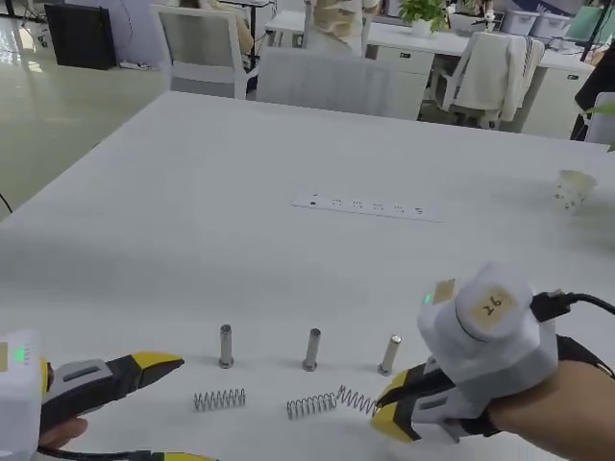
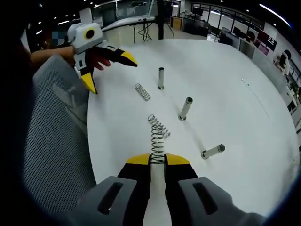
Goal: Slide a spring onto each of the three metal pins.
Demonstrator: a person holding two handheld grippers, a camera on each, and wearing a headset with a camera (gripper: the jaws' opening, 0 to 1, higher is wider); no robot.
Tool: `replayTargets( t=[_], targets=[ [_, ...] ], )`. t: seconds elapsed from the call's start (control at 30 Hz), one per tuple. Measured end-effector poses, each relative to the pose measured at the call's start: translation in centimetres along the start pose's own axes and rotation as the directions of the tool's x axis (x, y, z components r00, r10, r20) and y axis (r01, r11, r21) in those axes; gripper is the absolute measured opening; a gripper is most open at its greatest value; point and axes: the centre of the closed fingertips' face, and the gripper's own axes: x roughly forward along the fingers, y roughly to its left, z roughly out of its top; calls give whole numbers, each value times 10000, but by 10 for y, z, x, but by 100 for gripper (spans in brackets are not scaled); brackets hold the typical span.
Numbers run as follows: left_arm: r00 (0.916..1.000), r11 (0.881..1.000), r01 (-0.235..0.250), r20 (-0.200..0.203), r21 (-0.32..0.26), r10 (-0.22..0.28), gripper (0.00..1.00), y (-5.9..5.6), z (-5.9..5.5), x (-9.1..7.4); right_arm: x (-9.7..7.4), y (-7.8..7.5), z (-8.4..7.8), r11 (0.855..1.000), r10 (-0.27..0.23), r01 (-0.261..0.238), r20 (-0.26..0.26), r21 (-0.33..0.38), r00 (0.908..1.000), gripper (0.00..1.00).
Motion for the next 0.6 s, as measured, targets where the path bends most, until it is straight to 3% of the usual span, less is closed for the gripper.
replayTargets(
  t=[0.33, 0.6],
  targets=[
    [9977, 9972, 669, -112, 331, -666, 51, -8, 6, 14, 5, 14, 20, 9953, 458, -462, -68, -851, 9989, 8],
    [9905, 9888, 1367, -248, 594, -1354, 41, -19, 9, 20, 10, 29, 37, 9833, 802, -813, -130, -1629, 9967, 8]
  ],
)
